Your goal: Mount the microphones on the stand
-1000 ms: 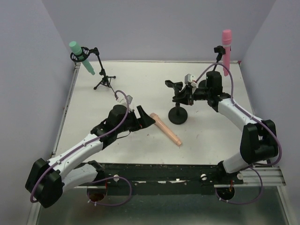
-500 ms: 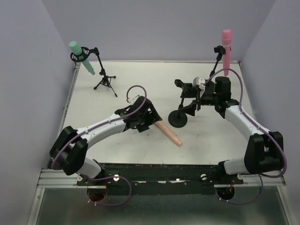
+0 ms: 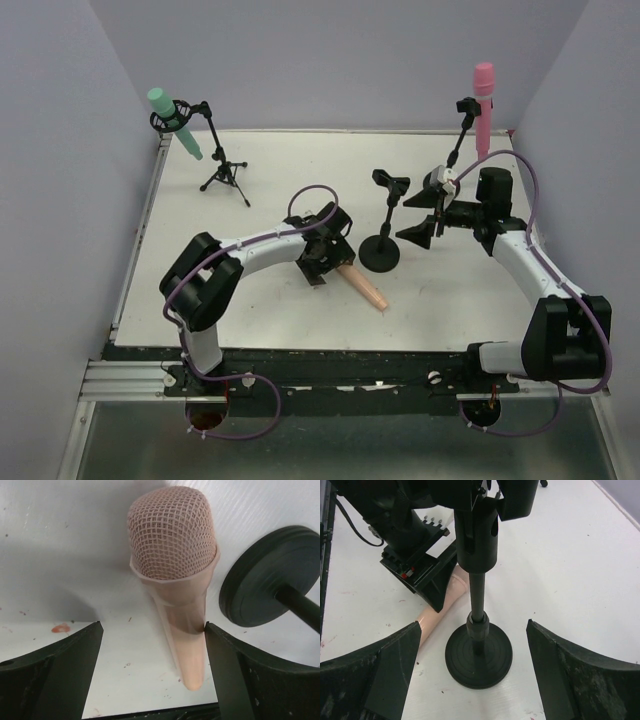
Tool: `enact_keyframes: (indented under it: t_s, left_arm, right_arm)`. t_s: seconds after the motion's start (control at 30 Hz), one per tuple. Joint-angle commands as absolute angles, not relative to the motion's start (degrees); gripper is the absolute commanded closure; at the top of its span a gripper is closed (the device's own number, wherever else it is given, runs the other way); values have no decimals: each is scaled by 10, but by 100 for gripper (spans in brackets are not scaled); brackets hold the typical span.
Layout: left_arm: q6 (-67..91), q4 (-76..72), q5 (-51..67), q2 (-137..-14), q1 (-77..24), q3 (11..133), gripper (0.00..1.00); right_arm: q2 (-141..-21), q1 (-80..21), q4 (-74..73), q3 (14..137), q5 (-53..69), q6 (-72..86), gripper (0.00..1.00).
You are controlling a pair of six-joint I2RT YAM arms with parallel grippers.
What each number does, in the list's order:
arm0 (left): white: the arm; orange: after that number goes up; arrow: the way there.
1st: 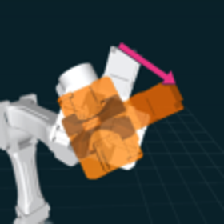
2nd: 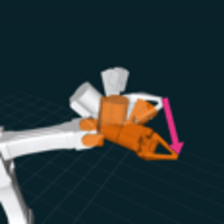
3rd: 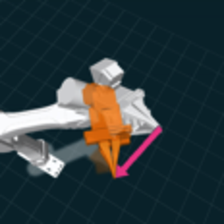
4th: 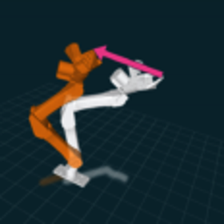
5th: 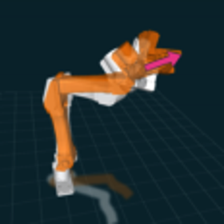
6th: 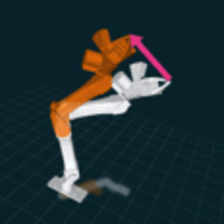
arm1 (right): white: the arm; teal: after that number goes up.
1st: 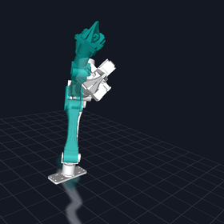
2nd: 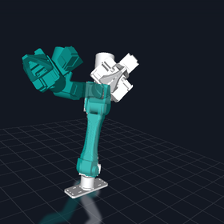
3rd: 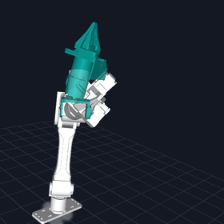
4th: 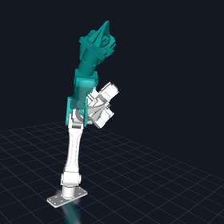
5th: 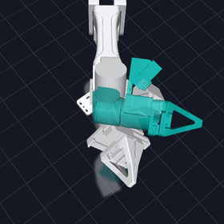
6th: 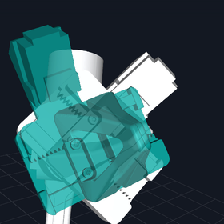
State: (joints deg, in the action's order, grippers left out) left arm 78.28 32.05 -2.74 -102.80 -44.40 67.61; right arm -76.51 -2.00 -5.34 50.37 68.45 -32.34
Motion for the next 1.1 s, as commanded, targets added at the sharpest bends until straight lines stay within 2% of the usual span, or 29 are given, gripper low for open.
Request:
enact_keyframes:
  t_s: [0.0,0.27,0.4,0.47,0.63,0.73,0.9,1.07]
  left_arm:
    - [812,378,-75,-1066,-448,722,14]
    - [806,439,-112,-1118,-448,769,22]
    - [792,454,-131,-1130,-447,784,31]
    - [785,454,-141,-1129,-447,784,41]
    - [767,429,-159,-1106,-446,763,76]
    - [724,386,-166,-1064,-446,732,89]
    - [567,289,-205,-936,-443,663,99]
    - [356,168,-217,-786,-435,589,100]
  right_arm:
    - [-751,-13,-69,495,709,-338,6]
    - [-750,-7,-85,499,712,-349,6]
    - [-749,-5,-105,505,713,-367,6]
    - [-748,-4,-111,507,715,-371,6]
    - [-744,-4,-123,511,724,-378,6]
    - [-744,10,-137,516,727,-386,5]
    - [-744,12,-218,542,726,-444,0]
    - [-746,12,-371,623,702,-518,0]
